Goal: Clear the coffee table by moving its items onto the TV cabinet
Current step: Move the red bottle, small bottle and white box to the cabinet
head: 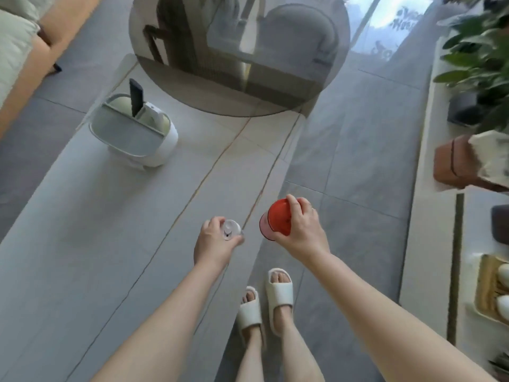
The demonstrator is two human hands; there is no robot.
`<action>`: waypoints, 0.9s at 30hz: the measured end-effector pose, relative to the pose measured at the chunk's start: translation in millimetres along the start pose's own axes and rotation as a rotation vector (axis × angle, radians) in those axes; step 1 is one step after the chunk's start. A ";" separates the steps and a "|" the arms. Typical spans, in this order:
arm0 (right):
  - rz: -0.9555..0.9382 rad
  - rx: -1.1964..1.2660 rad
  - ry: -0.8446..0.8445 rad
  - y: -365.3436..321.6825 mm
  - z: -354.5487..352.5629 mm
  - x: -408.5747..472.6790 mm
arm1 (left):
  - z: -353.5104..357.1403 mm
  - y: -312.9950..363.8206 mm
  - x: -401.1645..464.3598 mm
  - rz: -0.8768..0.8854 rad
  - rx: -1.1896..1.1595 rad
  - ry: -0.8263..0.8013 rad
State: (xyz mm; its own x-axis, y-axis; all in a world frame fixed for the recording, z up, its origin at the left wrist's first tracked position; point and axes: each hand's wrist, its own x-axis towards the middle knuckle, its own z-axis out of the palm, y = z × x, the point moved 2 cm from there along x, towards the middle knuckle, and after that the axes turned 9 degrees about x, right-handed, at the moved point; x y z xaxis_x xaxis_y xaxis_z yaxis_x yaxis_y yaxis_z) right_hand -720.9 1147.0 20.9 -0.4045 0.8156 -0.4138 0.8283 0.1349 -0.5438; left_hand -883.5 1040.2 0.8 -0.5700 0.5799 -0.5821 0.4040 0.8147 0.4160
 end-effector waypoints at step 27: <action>0.536 0.321 0.523 369.3 -124.0 -412.6 | 316.1 181.3 -339.7 0.729 0.468 -0.328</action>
State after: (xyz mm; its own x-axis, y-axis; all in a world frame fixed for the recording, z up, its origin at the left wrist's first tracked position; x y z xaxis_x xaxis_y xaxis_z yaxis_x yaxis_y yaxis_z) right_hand -200.1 930.1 81.3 0.3144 0.8916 -0.3259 0.6742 -0.4514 -0.5845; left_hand -390.5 991.4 53.1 0.1410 0.8629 -0.4852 0.8716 0.1243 0.4743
